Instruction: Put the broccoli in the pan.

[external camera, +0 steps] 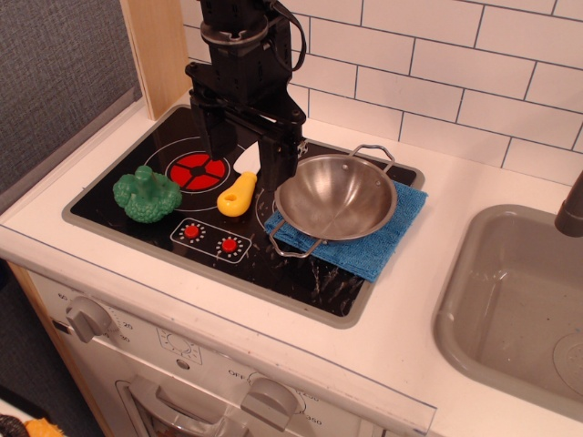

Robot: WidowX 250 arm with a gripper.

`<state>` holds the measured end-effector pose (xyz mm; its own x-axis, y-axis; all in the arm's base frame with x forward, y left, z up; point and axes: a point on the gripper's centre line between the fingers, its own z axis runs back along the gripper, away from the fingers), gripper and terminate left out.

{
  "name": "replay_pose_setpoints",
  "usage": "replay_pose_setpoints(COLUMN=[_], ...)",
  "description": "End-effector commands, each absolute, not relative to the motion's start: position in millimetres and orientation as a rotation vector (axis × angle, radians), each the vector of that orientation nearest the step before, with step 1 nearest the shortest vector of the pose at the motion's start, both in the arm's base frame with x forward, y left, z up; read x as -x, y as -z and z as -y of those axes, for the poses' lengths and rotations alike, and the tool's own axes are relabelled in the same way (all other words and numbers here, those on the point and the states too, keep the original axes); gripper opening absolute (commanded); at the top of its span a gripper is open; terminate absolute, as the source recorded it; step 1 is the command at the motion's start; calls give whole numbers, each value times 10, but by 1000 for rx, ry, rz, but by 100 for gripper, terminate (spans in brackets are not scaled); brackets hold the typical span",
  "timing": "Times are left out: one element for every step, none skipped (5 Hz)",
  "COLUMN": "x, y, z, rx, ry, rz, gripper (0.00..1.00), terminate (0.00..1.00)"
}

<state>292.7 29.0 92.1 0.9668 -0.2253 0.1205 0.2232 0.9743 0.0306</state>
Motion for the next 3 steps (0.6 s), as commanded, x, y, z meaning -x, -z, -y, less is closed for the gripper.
replay_pose_setpoints(x=[-2927,-2949,-3004], y=[-921,-932,-891], z=[-290,-473,-694], rx=[-17,-16,-19], ry=[227,183,152], rz=[124,154,164], gripper=[100,100,100], terminate=[0,0,0])
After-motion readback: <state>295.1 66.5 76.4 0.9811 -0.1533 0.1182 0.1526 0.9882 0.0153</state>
